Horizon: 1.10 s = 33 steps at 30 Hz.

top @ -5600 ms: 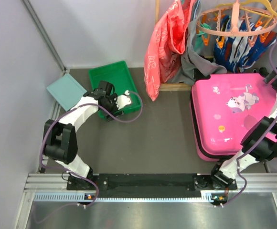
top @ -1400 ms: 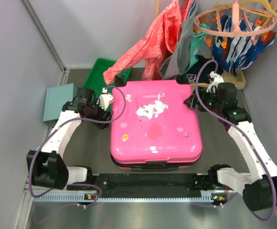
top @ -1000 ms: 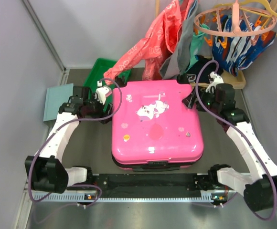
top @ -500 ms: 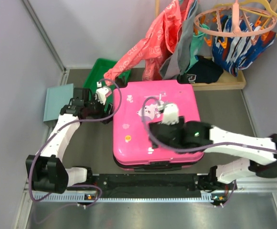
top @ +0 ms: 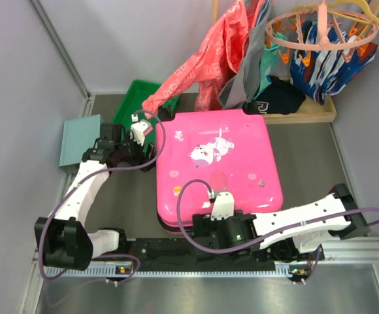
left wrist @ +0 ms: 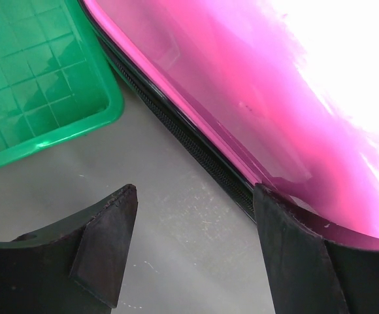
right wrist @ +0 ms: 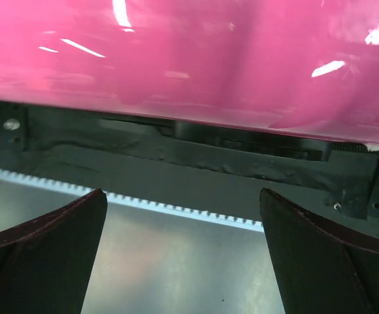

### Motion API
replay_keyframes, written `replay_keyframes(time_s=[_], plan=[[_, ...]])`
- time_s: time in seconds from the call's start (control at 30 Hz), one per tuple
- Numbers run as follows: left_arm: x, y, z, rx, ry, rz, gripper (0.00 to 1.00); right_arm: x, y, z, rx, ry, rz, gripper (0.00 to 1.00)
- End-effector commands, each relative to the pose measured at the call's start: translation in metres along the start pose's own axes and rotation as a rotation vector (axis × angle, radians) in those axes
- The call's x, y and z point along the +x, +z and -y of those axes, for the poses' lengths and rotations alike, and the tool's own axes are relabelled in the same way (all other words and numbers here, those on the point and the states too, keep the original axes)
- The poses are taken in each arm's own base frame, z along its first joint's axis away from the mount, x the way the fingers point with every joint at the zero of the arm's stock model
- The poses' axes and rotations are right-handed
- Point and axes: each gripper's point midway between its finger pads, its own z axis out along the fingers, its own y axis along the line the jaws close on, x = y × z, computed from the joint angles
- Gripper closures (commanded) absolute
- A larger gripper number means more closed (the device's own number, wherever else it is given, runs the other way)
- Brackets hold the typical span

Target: Open, take out, and arrange the luggage

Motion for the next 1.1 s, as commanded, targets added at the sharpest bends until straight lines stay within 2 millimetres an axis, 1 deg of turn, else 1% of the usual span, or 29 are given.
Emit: replay_keyframes(time_s=[0.0,0.03,0.2,0.3,0.37,0.43,0.47,0.5,0.57,0.63,0.73,0.77,0.87,0.93,1.0,1.07], plan=[[-0.037,-0.011,0.038,0.152,0.048,0.157,0.23,-0.003,-0.002,0.075,0.27,-0.032,0.051,0.01],[-0.039,-0.012,0.038,0.148,0.053,0.163,0.23,-0.011,0.0,0.076,0.263,-0.02,0.085,0.01],[-0.04,-0.014,0.037,0.133,0.061,0.169,0.23,-0.02,0.015,0.103,0.356,-0.017,0.097,0.01],[-0.04,-0.013,0.037,0.139,0.057,0.166,0.23,-0.032,0.017,0.11,0.357,-0.002,0.129,0.02],[-0.04,-0.012,0.037,0.141,0.055,0.165,0.23,-0.039,0.017,0.116,0.36,-0.013,0.146,0.03],[-0.042,-0.012,0.037,0.144,0.054,0.167,0.23,-0.047,0.018,0.112,0.357,-0.042,0.177,0.05],[-0.041,-0.011,0.037,0.144,0.05,0.164,0.23,-0.048,0.02,0.104,0.364,-0.065,0.181,0.05],[-0.042,-0.012,0.037,0.144,0.05,0.165,0.23,-0.051,0.02,0.101,0.374,-0.122,0.182,0.05],[-0.042,-0.012,0.037,0.146,0.05,0.163,0.23,-0.05,0.023,0.09,0.386,-0.172,0.169,0.05],[-0.043,-0.012,0.038,0.148,0.056,0.168,0.23,-0.047,0.024,0.091,0.404,-0.195,0.137,0.05],[-0.044,-0.014,0.04,0.159,0.06,0.174,0.23,-0.044,0.024,0.099,0.413,-0.181,0.113,0.05],[-0.044,-0.014,0.041,0.16,0.063,0.177,0.23,-0.042,0.025,0.105,0.426,-0.187,0.105,0.05],[-0.044,-0.015,0.041,0.159,0.071,0.18,0.23,-0.043,0.025,0.117,0.438,-0.165,0.098,0.01],[-0.045,-0.016,0.041,0.161,0.076,0.183,0.23,-0.05,0.022,0.119,0.42,-0.146,0.12,0.01],[-0.044,-0.016,0.042,0.163,0.079,0.184,0.23,-0.056,0.019,0.117,0.404,-0.15,0.136,0.01],[-0.044,-0.015,0.042,0.164,0.078,0.183,0.23,-0.057,0.019,0.119,0.411,-0.155,0.134,0.01]])
